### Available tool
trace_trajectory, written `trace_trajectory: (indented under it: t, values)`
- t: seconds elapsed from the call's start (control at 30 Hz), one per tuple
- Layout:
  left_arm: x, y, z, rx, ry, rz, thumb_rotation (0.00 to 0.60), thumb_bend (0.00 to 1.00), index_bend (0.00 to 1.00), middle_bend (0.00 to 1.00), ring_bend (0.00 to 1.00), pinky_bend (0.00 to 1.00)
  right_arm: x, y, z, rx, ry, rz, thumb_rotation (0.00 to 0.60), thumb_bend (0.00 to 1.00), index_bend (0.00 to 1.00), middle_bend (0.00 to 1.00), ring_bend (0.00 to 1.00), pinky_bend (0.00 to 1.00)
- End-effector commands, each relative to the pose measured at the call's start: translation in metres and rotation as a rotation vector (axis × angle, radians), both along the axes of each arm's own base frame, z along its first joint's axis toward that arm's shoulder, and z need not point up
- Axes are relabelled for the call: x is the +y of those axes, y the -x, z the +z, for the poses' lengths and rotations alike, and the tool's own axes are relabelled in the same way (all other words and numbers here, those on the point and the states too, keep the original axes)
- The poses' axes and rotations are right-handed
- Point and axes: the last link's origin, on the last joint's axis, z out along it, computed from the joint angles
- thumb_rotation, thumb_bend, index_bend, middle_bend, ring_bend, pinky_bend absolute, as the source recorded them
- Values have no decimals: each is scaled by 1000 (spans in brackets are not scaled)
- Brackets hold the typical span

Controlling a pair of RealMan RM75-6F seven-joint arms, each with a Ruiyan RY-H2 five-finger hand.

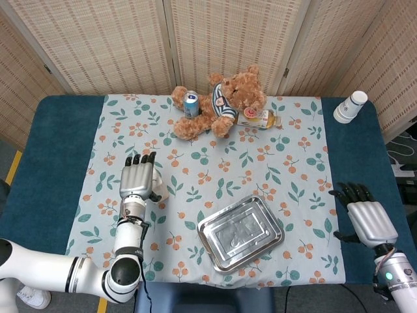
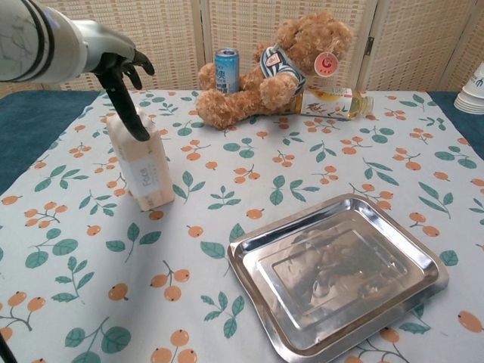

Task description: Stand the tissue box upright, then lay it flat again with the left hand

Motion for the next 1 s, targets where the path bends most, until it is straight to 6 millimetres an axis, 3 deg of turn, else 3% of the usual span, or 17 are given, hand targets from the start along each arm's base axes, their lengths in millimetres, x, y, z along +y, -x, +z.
trace_trajectory:
  t: [0.03,0.3,1.0]
  values:
    - [1,-3,-4,15,-1,-10,600,138,0,107,0,59,0,0,0,-2,-2,-1,600,118,181,56,0,0]
    - [6,3,-18,58,15,10,600,138,0,112,0,62,-1,0,3,-11,7,-4,600,118,182,56,0,0]
    - [25,22,-25,110,11,72,600,138,0,133,2,83,-6,5,5,-11,21,-22,600,118,182,55,0,0]
